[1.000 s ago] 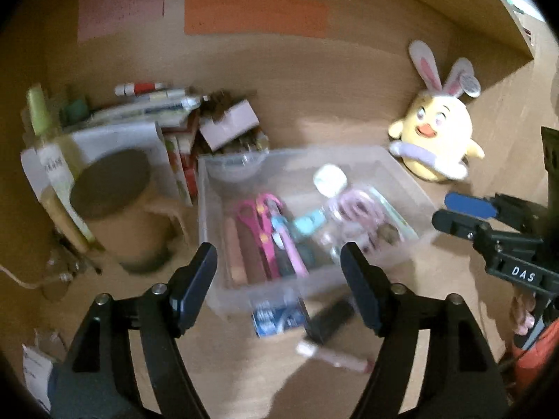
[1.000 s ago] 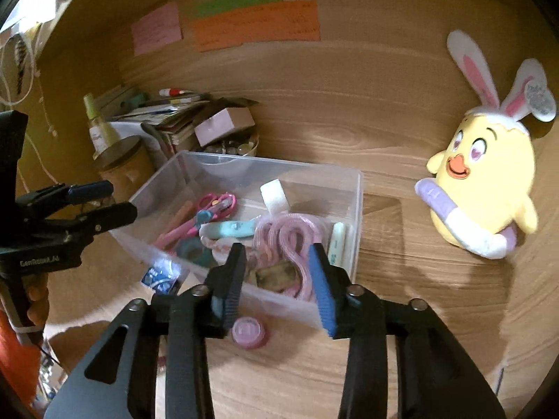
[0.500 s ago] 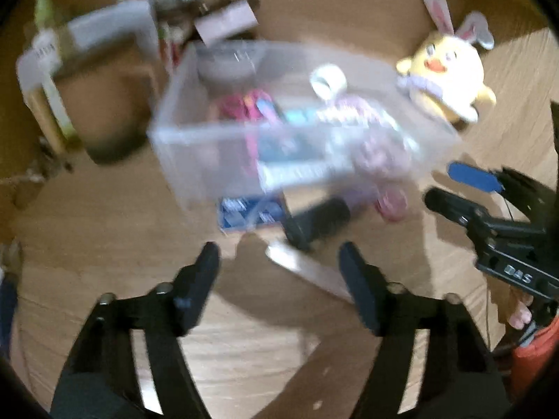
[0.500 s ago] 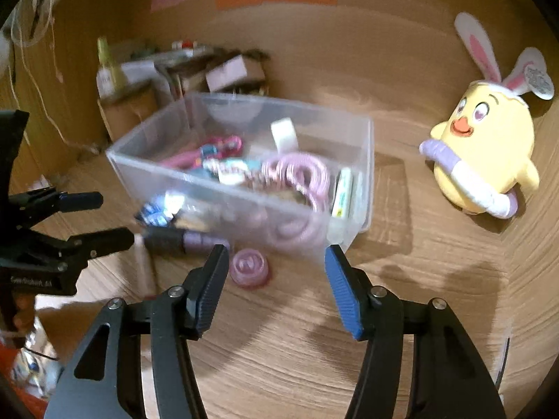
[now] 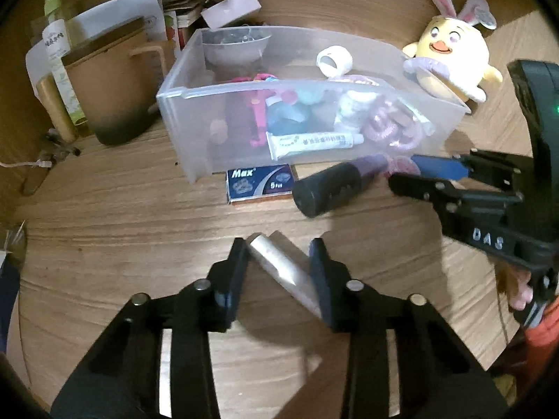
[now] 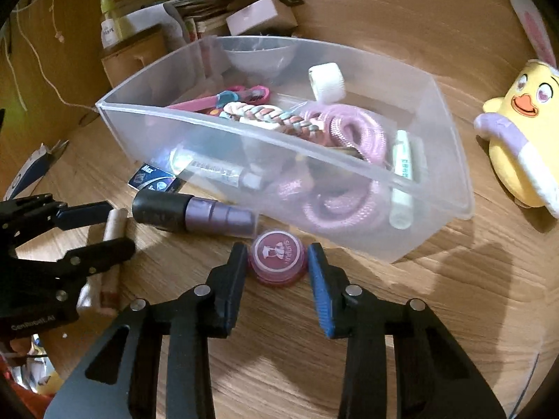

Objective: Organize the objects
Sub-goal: 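Grasp the white lip gloss with the left gripper while the right grasps the pink compact, then carry lip gloss and pink compact into the clear box and release both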

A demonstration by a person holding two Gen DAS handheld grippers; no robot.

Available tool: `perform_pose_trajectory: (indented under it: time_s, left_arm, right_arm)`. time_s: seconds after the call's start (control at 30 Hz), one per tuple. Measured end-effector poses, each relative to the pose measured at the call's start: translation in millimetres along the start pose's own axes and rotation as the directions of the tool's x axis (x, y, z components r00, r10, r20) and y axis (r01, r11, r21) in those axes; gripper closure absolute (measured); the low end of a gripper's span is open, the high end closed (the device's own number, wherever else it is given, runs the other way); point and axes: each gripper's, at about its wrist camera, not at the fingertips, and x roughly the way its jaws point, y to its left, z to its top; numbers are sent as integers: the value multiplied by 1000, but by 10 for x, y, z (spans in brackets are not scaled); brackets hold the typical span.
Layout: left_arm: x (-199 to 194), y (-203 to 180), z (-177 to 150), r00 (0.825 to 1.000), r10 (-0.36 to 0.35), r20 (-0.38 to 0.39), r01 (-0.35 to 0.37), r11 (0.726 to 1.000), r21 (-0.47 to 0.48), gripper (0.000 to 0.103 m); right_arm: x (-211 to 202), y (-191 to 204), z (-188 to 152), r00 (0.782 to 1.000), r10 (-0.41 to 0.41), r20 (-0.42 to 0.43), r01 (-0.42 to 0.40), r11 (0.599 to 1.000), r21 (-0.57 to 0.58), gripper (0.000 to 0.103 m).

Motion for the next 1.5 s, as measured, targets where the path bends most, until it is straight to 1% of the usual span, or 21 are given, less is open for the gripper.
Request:
perform_pose_trajectory:
  time_s: [0.07, 0.13, 0.2, 0.33, 0.5, 0.6, 0.7, 0.8, 0.97, 1.07, 1.2, 1.3, 1.37, 1.5]
  left_arm:
    - [-44, 26, -62, 1000, 0, 6, 1, 1000, -3, 71]
    - [-71, 52, -113, 1000, 1, 14, -1, 1000, 3, 78]
    - [-83, 70, -155, 1000, 13, 26, -13, 1000, 16, 88]
    - [-144, 115, -214, 999, 16, 31, -17, 1000, 15, 89]
    - [-302, 195, -179, 997, 17, 78, -16, 1000, -12, 89]
    - [-430, 255, -71, 992, 15, 123, -11, 999, -37, 89]
    - [-567, 296, 57, 983, 11, 181, 0, 998, -58, 89]
    - [-686, 348, 199, 974, 4, 228, 13, 997, -73, 89]
    - [-825, 371, 423, 957, -3, 289, 24, 997, -71, 89]
    - [-899, 383, 555, 947, -20, 321, 45, 997, -69, 89]
    - [-916, 359, 726, 938, -25, 347, 48, 997, -58, 89]
    - [-875, 364, 854, 937, -43, 346, 62, 997, -45, 89]
    - [-815, 372, 939, 941, -47, 336, 64, 997, -37, 89]
    - [-624, 409, 1087, 954, -55, 295, 67, 997, -30, 89]
  right_arm:
    - [-13, 13, -7, 1000, -2, 11, 2, 1000, -3, 71]
    - [-25, 41, -7, 1000, -18, 23, 18, 1000, -13, 71]
    - [-30, 47, 0, 999, -21, 29, 22, 1000, -15, 71]
    - [-111, 20, -31, 998, -18, 53, 18, 1000, 8, 71]
    - [-322, -11, -57, 994, -25, 107, 21, 999, 37, 71]
    - [-495, -24, -45, 986, -53, 156, 44, 997, 58, 71]
    - [-655, -46, -4, 977, -71, 201, 55, 995, 85, 71]
    - [-765, -79, 60, 970, -84, 229, 63, 993, 98, 71]
    - [-951, -120, 154, 955, -104, 277, 74, 990, 116, 71]
    - [-1046, -142, 215, 945, -112, 309, 74, 989, 131, 71]
    - [-1132, -178, 323, 931, -120, 345, 71, 986, 151, 71]
    - [-1145, -198, 412, 924, -128, 360, 76, 985, 156, 71]
    - [-1118, -207, 449, 925, -129, 358, 77, 985, 156, 71]
    - [-899, -231, 555, 938, -129, 321, 84, 985, 149, 71]
